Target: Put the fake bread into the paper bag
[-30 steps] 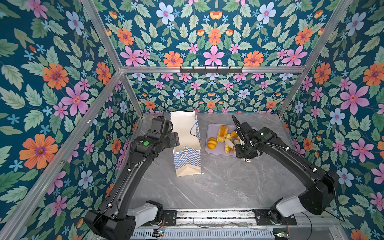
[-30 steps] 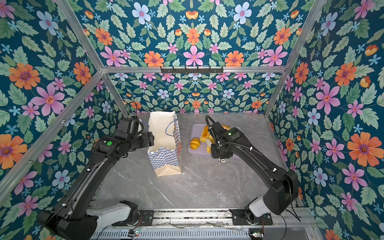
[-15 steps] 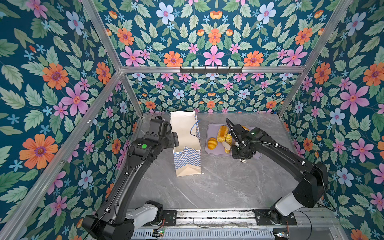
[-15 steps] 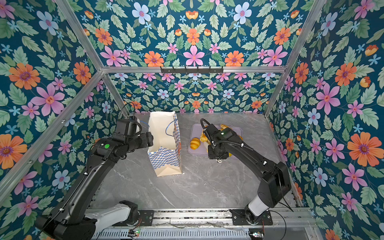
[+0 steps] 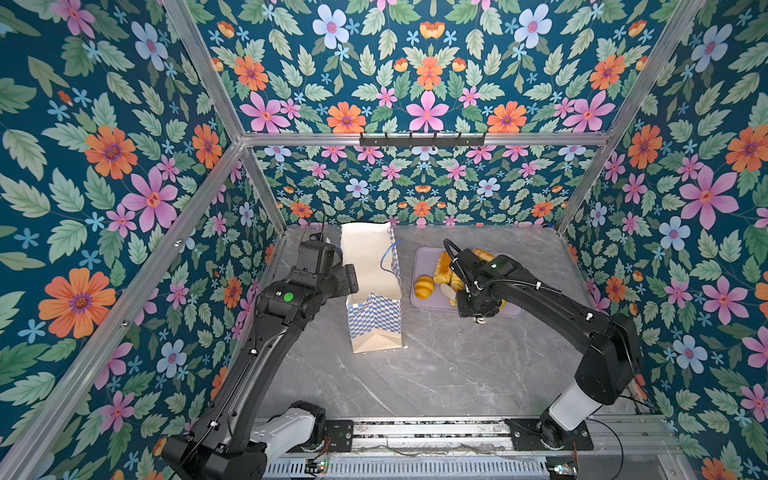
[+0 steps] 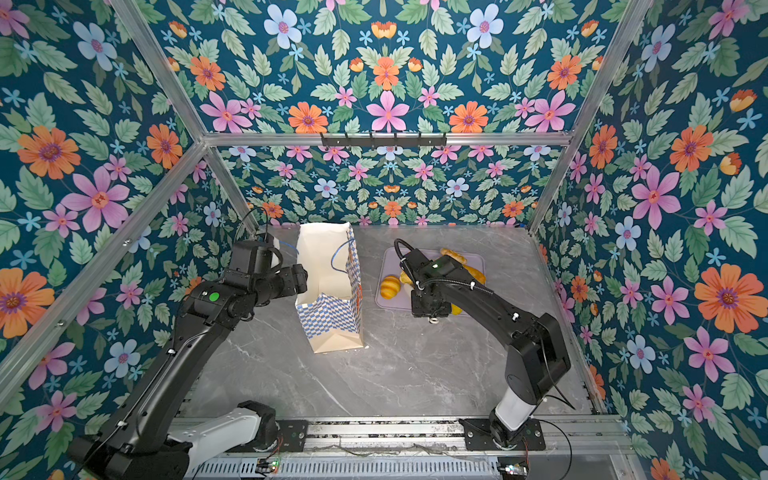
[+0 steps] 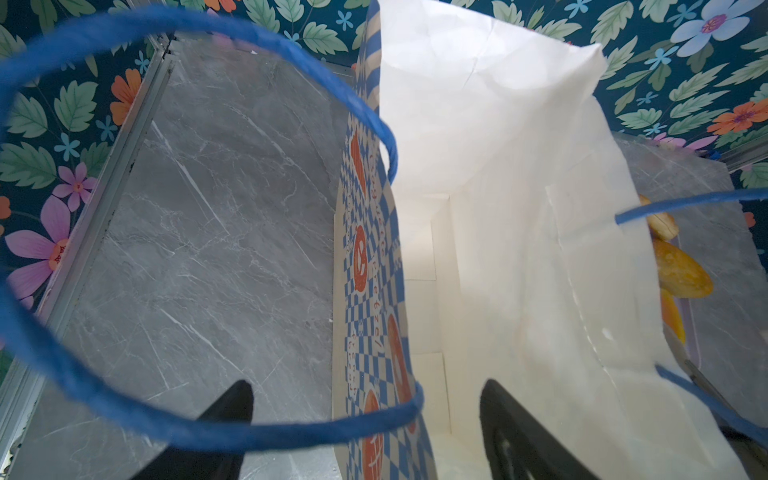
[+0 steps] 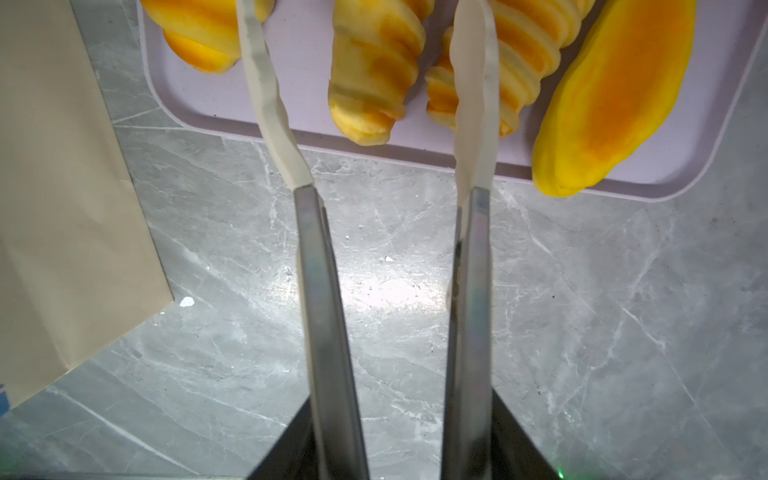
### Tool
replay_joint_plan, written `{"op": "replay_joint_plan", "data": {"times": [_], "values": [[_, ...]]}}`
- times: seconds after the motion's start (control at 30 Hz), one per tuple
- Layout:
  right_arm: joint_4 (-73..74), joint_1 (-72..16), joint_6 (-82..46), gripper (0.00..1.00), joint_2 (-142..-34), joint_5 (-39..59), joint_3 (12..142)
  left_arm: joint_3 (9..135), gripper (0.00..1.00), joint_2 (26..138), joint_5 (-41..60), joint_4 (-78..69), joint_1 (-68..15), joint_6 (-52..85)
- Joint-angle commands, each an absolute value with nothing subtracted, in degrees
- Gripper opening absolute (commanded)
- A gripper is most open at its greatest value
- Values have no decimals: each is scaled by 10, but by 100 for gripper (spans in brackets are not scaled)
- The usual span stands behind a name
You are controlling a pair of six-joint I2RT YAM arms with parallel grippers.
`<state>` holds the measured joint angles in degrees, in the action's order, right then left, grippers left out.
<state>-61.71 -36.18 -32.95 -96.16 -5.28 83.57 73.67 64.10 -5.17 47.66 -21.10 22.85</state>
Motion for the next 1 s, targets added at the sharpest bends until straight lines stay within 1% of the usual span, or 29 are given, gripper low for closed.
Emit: {"op": "replay_joint_plan", "data": {"times": [0.0,0.6,0.8,0.97], "values": [[-615,-362,-339,50,-978,-68,844,732,87,639,-44,461,-211,238],[-617,-362,-339,48,-1031,-91,866,729,88,636,-42,459,-210,240],[-614,-362,-342,43,-1033,-95,863,730,89,636,-35,459,-209,241],[-614,-362,-348,39,-1013,-102,855,733,89,636,-33,459,-207,241]]}}
